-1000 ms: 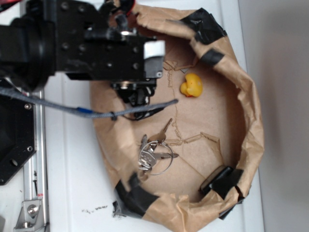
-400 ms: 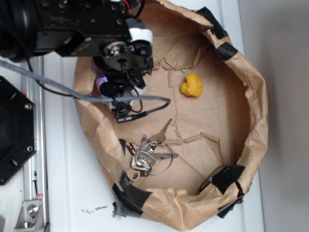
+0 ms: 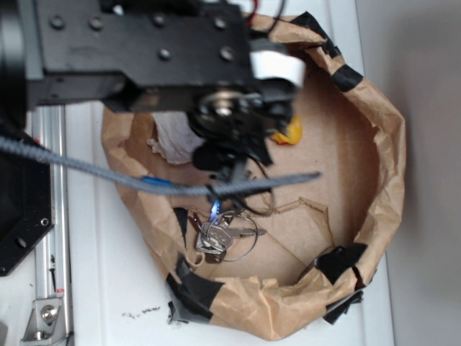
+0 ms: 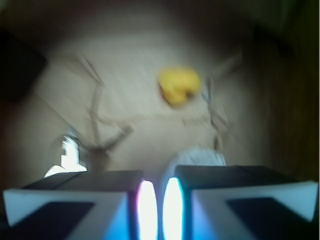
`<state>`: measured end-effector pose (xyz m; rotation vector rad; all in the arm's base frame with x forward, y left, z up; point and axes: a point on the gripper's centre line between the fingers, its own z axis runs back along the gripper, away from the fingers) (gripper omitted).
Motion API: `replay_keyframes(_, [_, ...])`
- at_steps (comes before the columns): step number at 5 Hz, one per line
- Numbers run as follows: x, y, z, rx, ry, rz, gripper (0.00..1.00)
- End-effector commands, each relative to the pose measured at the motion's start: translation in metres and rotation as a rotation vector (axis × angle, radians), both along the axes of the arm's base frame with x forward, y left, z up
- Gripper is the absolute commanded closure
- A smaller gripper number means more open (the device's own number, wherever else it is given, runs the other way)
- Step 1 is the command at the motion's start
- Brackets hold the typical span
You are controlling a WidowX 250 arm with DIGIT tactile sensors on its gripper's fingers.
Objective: Grab the white paper.
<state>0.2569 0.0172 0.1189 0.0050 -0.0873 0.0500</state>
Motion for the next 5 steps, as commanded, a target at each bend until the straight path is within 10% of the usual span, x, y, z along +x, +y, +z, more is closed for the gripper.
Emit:
replay_keyframes(1, [0.035,-0.022,0.034,0.013,-0.076,-0.087,1.00])
replay_keyframes(2, [0.029,-0.017,0.028,0.030,-0.052,-0.080,1.00])
replay_keyframes(3, [0.009,0.000,0.019,0.057,-0.036,-0.075,0.00])
replay_keyframes(5, [-0.032,0.036,-0.032,0.110,0.088,-0.058,0.00])
